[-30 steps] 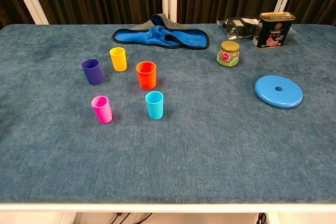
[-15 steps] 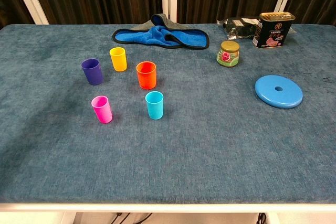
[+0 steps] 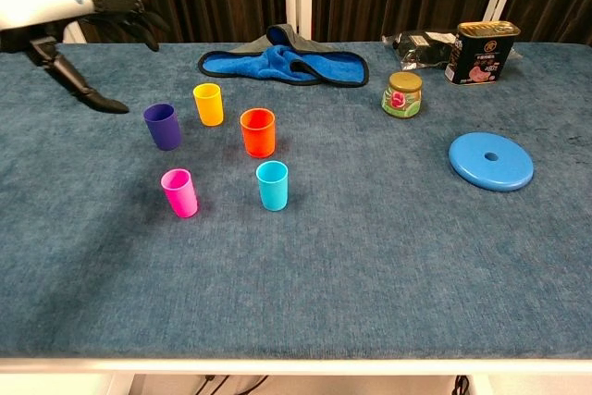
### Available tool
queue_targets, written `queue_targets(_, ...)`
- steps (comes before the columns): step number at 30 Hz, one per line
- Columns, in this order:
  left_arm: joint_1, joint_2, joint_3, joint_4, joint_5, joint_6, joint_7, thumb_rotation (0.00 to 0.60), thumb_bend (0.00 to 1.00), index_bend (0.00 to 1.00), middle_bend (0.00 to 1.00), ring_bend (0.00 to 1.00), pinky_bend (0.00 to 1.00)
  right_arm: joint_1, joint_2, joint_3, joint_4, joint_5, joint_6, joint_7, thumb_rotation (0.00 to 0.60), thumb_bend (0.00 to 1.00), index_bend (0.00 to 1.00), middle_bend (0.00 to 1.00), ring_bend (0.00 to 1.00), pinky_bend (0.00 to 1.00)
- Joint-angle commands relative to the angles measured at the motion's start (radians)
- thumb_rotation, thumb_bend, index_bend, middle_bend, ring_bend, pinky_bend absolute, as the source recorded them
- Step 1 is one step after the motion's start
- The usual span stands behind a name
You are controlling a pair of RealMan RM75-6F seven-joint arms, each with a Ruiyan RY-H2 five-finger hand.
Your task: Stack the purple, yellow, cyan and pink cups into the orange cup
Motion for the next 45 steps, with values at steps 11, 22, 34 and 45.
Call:
queue_targets(11, -0.087, -0.124, 0.019, 0.193, -0.173, -0.068, 0.067, 0.6, 0.15, 0.17, 0.22, 0.15, 0.2, -0.007, 0.018, 0.005, -0.009, -0.004, 0.01, 0.018, 0.6, 0.12, 0.0, 0.0, 0.0, 0.0)
queue_targets(22, -0.129, -0.184, 0.039, 0.295, -0.201, -0.101, 0.059, 0.6, 0.17, 0.23, 0.25, 0.17, 0.29, -0.004, 0.017, 0.008, -0.006, 0.006, -0.005, 0.023, 0.6, 0.13, 0.0, 0.0, 0.0, 0.0)
queue_targets(34, -0.156, -0.238, 0.067, 0.37, -0.179, -0.082, 0.099, 0.6, 0.21, 0.31, 0.29, 0.23, 0.39, -0.004, 0.014, 0.005, 0.006, 0.02, -0.024, 0.034, 0.6, 0.15, 0.0, 0.0, 0.0, 0.0)
queue_targets(45, -0.17, -0.275, 0.073, 0.418, -0.167, -0.062, 0.125, 0.6, 0.25, 0.39, 0.38, 0.33, 0.49, -0.004, 0.014, 0.001, 0.015, 0.031, -0.043, 0.043, 0.6, 0.15, 0.0, 0.0, 0.0, 0.0)
